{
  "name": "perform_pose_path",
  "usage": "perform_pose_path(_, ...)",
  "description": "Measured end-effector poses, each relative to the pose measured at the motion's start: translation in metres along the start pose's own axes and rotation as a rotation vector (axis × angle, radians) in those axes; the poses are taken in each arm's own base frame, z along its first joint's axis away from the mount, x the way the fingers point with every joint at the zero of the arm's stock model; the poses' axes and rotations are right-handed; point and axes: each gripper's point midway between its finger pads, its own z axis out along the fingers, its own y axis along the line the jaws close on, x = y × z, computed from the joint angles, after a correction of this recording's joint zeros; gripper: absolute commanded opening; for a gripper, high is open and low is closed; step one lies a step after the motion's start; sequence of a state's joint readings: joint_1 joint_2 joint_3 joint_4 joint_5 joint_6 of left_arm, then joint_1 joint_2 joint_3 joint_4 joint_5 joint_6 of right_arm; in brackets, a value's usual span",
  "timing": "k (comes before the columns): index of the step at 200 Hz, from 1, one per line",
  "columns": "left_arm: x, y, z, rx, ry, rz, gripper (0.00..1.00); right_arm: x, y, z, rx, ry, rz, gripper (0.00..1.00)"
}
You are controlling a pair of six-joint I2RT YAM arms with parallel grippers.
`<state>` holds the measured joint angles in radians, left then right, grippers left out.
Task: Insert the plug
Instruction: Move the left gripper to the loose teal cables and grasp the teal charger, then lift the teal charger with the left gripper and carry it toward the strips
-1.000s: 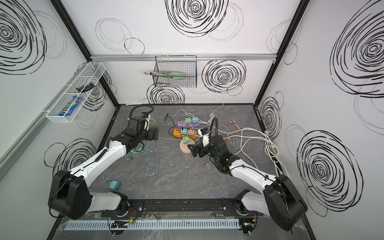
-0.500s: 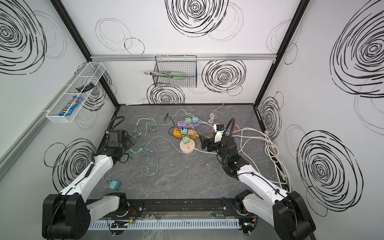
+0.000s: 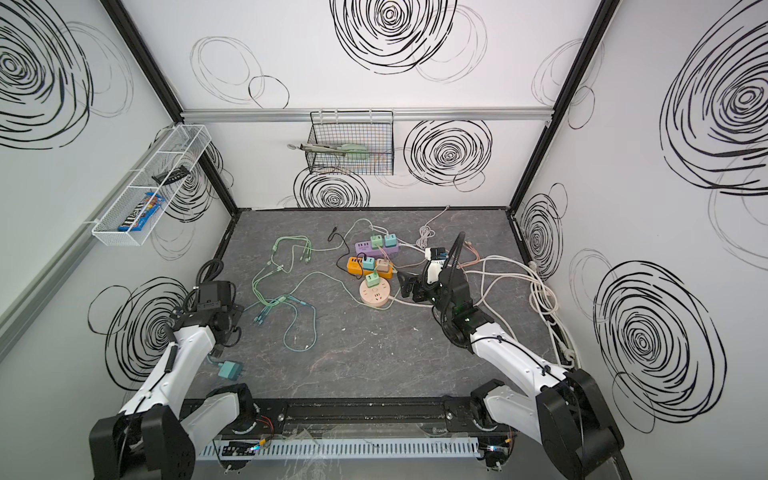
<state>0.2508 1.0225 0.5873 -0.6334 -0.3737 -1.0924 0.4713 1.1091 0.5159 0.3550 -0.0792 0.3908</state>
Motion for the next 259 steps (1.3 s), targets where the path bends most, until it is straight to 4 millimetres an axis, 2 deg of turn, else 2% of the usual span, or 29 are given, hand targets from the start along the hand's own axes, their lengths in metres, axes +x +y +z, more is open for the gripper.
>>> perform_pose_path(33,0.024,0.041,0.001,-0.051,0.077,-0.083,0.96,0.0,0.009,0.002,-0.045,0.014,-0.033,0.98)
perform_pose_path(65,0.034,0.054,-0.002,-0.072,0.131,-0.114,0.96,0.004,0.011,0.003,-0.062,0.029,-0.044,0.98)
perform_pose_path(108,0.056,0.077,0.007,-0.265,0.252,-0.057,0.96,0.006,0.01,0.004,-0.062,0.036,-0.054,0.98)
perform_pose_path(122,0.063,0.08,0.01,-0.293,0.282,-0.049,1.0,0.006,0.01,0.005,-0.062,0.037,-0.055,0.98)
perform_pose_path(137,0.07,0.083,0.013,-0.298,0.305,-0.051,0.94,0.006,0.01,0.005,-0.061,0.037,-0.057,0.98)
perform_pose_path(161,0.073,0.081,0.015,-0.279,0.308,-0.06,0.72,0.006,0.01,0.005,-0.061,0.037,-0.059,0.98)
perform_pose_path(186,0.073,0.078,0.016,-0.263,0.297,-0.054,0.66,0.008,0.009,0.006,-0.058,0.044,-0.059,0.98)
perform_pose_path(209,0.073,0.077,0.016,-0.255,0.288,-0.053,0.49,0.011,0.008,0.007,-0.055,0.052,-0.06,0.98)
perform_pose_path(236,0.072,0.072,0.013,-0.23,0.263,-0.018,0.36,0.011,0.008,0.008,-0.055,0.054,-0.06,0.98)
perform_pose_path(245,0.071,0.07,0.012,-0.223,0.251,0.002,0.27,0.012,0.008,0.008,-0.055,0.054,-0.06,0.98)
perform_pose_path(259,0.067,0.065,0.008,-0.211,0.224,0.026,0.21,0.011,0.008,0.008,-0.055,0.054,-0.06,0.99)
